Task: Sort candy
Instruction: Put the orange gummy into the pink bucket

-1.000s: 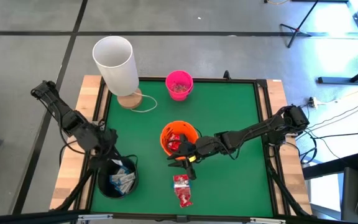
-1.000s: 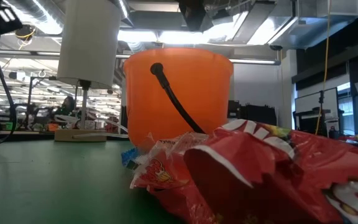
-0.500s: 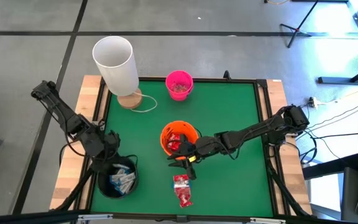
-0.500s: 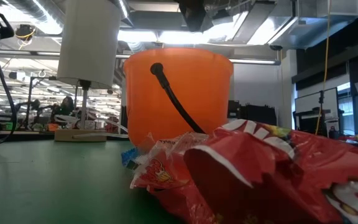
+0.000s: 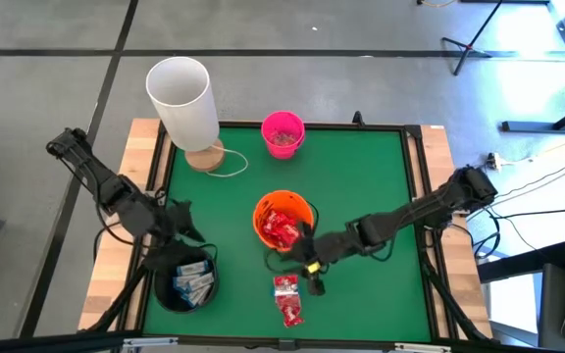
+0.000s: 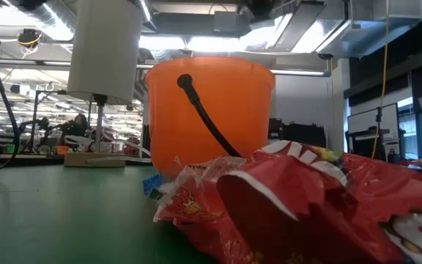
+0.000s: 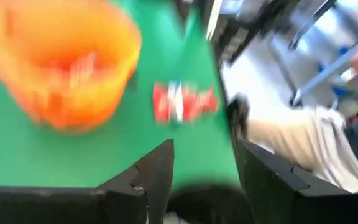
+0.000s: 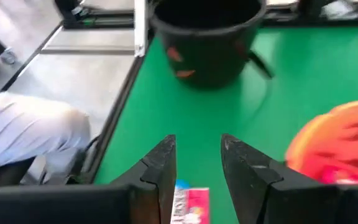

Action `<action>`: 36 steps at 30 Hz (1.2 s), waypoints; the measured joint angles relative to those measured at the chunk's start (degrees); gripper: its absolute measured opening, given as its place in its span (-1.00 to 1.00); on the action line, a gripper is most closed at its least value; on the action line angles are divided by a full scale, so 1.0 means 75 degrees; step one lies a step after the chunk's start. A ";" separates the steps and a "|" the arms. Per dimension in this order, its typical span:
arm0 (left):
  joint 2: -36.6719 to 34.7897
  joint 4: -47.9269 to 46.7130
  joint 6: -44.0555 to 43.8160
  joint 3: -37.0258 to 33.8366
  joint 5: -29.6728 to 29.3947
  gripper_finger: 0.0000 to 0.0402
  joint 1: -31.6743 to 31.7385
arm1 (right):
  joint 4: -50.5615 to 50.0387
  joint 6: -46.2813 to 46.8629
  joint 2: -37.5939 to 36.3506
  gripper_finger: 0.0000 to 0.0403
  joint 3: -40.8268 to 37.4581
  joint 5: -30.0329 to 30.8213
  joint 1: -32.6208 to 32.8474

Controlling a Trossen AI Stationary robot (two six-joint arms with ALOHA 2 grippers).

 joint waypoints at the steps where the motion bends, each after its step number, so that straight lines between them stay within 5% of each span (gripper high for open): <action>1: 0.0000 0.0456 0.0508 0.0000 -0.0190 -0.17 0.0000 | -0.0003 0.0037 0.0065 -0.39 -0.0013 -0.0034 0.0070; 9: 0.0228 0.2882 0.3159 -0.0290 -0.0724 -0.17 0.0020 | -0.0028 0.0065 0.0848 -0.39 -0.0082 -0.0040 0.0878; 14: 0.0506 0.3336 0.3249 -0.0587 -0.0758 -0.17 0.0189 | -0.0062 0.0030 0.1521 -0.33 -0.0105 0.0157 0.1310; 26: 0.1422 0.4071 0.3236 -0.0595 -0.0694 -0.17 0.0408 | 0.0146 0.0318 0.2355 0.17 -0.0090 0.0334 0.1350; 36: 0.1577 0.4117 0.3227 -0.0597 -0.0790 -0.17 0.0408 | 0.0292 0.0437 0.2759 -0.16 -0.0073 0.0544 0.1343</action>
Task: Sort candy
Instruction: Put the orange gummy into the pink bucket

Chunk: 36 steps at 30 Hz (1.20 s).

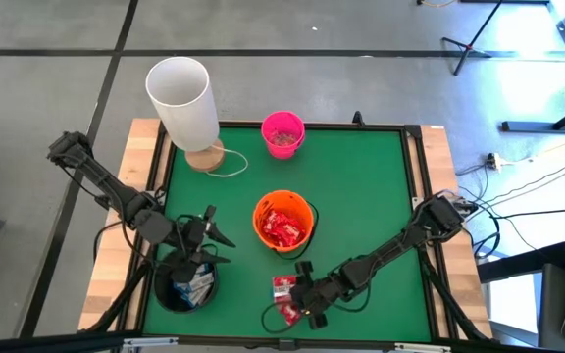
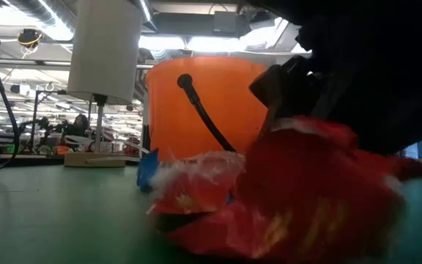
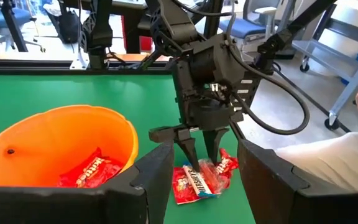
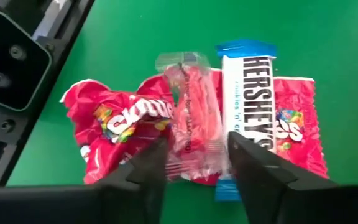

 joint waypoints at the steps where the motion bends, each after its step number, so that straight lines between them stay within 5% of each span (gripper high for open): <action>1: 0.0000 -0.0002 0.0000 0.0000 -0.0025 -0.17 0.0000 | 0.0016 0.0003 0.0000 -0.23 -0.0001 0.0012 -0.0007; 12: 0.0000 -0.0080 0.0000 0.0000 -0.0124 -0.17 0.0000 | -0.0829 0.0023 -0.0045 -0.97 0.0444 0.0052 -0.0010; 19: -0.0001 -0.0087 -0.0015 0.0000 -0.0139 -0.17 0.0000 | -0.2795 -0.0386 -0.0093 -0.94 0.1944 0.0299 -0.0013; 25: -0.0001 -0.0087 -0.0055 0.0000 -0.0147 -0.17 0.0000 | -0.3223 -0.0978 -0.0105 -0.97 0.2753 0.0494 -0.0016; 36: 0.0000 -0.0271 -0.0138 0.0000 -0.0159 -0.17 0.0000 | -0.3307 -0.1311 -0.0812 -0.98 0.2701 0.0068 -0.0685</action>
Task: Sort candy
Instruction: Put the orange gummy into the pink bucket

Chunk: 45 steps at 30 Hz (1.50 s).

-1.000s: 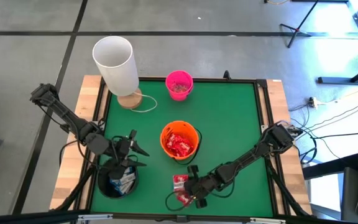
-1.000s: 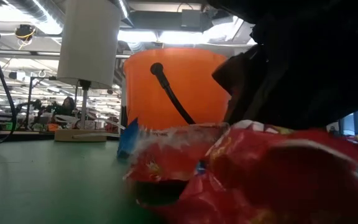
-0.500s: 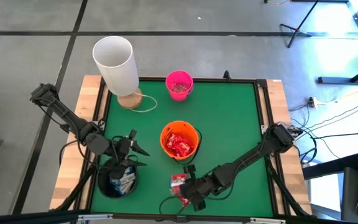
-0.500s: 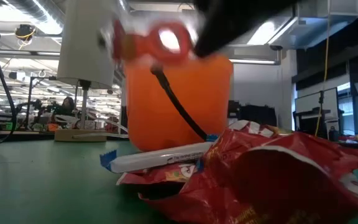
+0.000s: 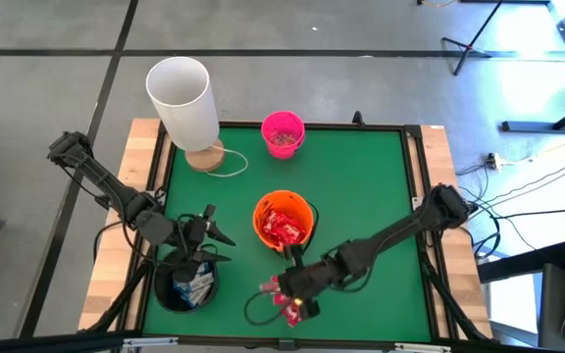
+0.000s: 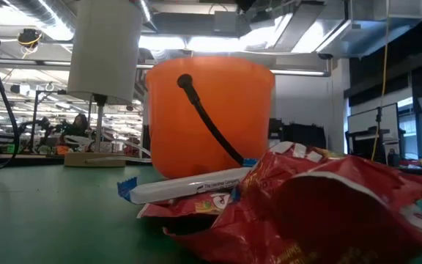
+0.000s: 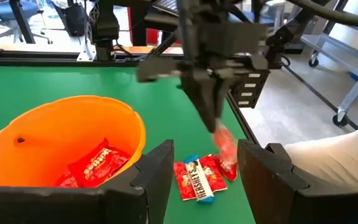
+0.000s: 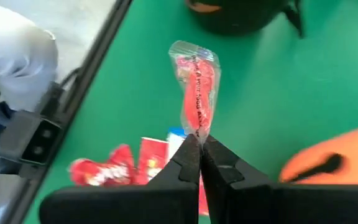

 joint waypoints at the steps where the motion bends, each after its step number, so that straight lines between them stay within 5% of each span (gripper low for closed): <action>1: 0.0000 -0.0020 0.0001 0.0000 -0.0005 -0.17 -0.0001 | -0.0007 -0.0068 -0.0131 -0.98 -0.0107 -0.0004 -0.0092; 13: -0.0001 -0.0404 0.0159 -0.0003 -0.0439 -0.17 0.0000 | 0.1679 -0.1033 -0.1788 -0.98 -0.1856 -0.0007 -0.1621; 25: -0.0006 -0.0343 0.0199 -0.0003 -0.0819 -0.17 0.0009 | 0.2770 -0.1262 -0.2144 -0.98 -0.2436 -0.0036 -0.4841; 35: -0.0006 -0.0350 0.0202 -0.0003 -0.0992 -0.17 0.0006 | 0.2968 -0.0518 -0.1937 -0.98 -0.2436 -0.1507 -0.7464; 39: -0.0006 -0.0379 0.0205 -0.0003 -0.1022 -0.17 0.0014 | 0.3015 -0.0458 -0.1842 -0.97 -0.2430 -0.2256 -0.7881; 45: -0.0006 -0.0376 0.0350 -0.0003 -0.1026 -0.17 0.0063 | 0.3057 -0.0566 -0.1750 -0.97 -0.2433 -0.2311 -0.7937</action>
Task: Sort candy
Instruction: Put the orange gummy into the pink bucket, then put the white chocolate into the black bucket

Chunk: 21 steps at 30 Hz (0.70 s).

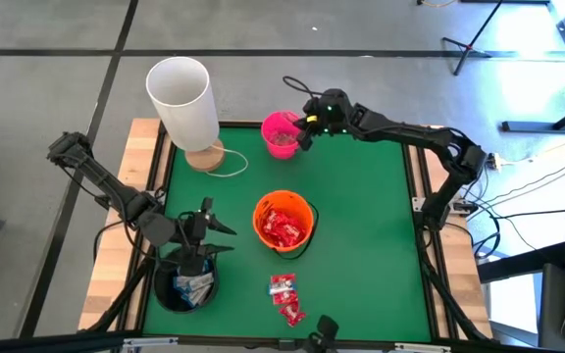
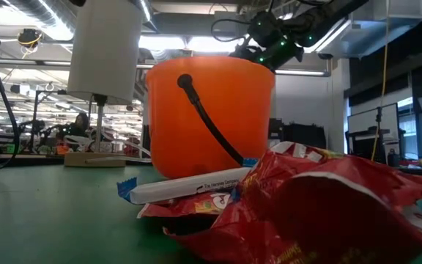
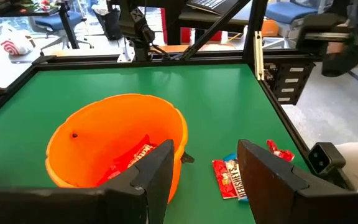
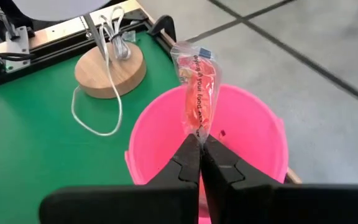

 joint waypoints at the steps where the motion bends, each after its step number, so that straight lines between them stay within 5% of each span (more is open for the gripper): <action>1: 0.0000 -0.0003 0.0000 0.0000 -0.0003 -0.17 0.0024 | 0.0048 -0.0100 0.0000 -0.97 0.0000 0.0023 0.0008; 13: 0.0000 0.0000 0.0003 0.0000 0.0082 -0.17 0.0185 | 0.0434 -0.0192 -0.0003 -0.94 0.0000 -0.0043 0.0010; 21: 0.0000 0.0003 -0.0003 0.0000 0.0088 -0.17 0.0185 | 0.0426 -0.0140 -0.0003 -0.49 0.0000 0.0094 0.0009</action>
